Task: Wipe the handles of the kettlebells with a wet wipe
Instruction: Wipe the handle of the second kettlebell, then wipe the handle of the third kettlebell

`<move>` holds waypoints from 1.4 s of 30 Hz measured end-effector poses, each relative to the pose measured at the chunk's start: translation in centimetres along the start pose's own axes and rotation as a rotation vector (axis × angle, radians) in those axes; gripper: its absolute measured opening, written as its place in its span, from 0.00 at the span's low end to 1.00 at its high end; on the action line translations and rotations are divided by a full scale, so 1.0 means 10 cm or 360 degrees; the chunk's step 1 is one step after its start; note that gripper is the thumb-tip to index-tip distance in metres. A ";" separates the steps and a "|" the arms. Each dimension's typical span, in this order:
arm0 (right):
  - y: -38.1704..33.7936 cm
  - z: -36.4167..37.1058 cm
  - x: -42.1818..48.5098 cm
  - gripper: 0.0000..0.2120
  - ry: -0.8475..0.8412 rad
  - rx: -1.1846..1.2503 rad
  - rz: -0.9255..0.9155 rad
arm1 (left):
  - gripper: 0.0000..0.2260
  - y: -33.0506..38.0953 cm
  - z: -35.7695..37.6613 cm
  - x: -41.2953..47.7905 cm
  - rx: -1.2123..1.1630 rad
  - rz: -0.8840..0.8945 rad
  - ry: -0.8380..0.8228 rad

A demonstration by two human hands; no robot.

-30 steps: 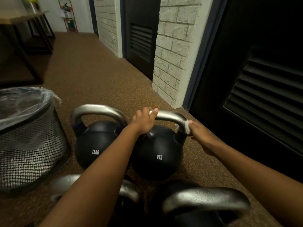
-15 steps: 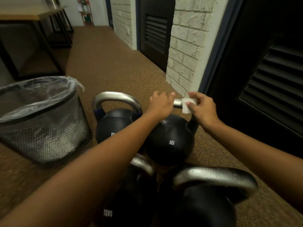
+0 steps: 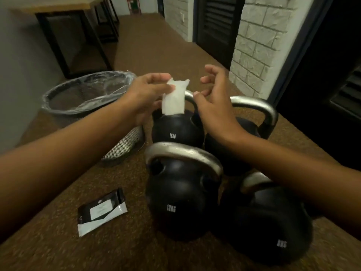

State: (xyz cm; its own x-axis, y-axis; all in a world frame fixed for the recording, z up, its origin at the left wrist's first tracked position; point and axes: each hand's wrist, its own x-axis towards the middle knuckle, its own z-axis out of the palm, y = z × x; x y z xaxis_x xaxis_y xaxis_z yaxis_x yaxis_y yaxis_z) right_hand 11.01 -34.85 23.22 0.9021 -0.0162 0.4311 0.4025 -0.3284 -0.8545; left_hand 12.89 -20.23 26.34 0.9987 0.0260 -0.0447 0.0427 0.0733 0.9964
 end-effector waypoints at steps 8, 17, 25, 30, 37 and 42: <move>0.05 0.34 -0.60 0.08 -0.0030 -0.0528 0.0201 | 0.11 -0.45 -0.35 -0.67 0.0547 0.0070 -0.0084; 0.28 0.36 -1.18 0.18 0.0171 -0.0894 0.0127 | 0.20 -1.08 -0.33 -0.94 0.1056 0.0747 0.0036; 0.49 0.46 -1.24 0.18 0.0462 -0.0707 0.0147 | 0.21 -1.40 -0.61 -0.78 0.1372 0.1020 0.0159; 0.53 0.54 -1.23 0.16 0.0624 -0.0661 0.0129 | 0.20 -1.31 -0.59 -0.72 0.1421 0.1262 -0.0023; 0.56 0.56 -1.23 0.15 0.0715 -0.0617 0.0093 | 0.18 -1.49 -0.64 -0.75 0.1161 0.1064 0.0141; 0.55 0.58 -1.23 0.15 0.0745 -0.0625 0.0091 | 0.18 -1.54 -0.53 -0.82 0.1051 0.1135 0.0187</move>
State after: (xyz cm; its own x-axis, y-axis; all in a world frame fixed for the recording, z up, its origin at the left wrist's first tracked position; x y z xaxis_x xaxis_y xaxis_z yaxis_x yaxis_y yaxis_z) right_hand 3.07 -31.03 11.52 0.7205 -0.4279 0.5456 0.1878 -0.6370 -0.7476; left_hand 3.91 -16.24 10.96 0.7888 -0.0507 0.6125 -0.5264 -0.5702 0.6307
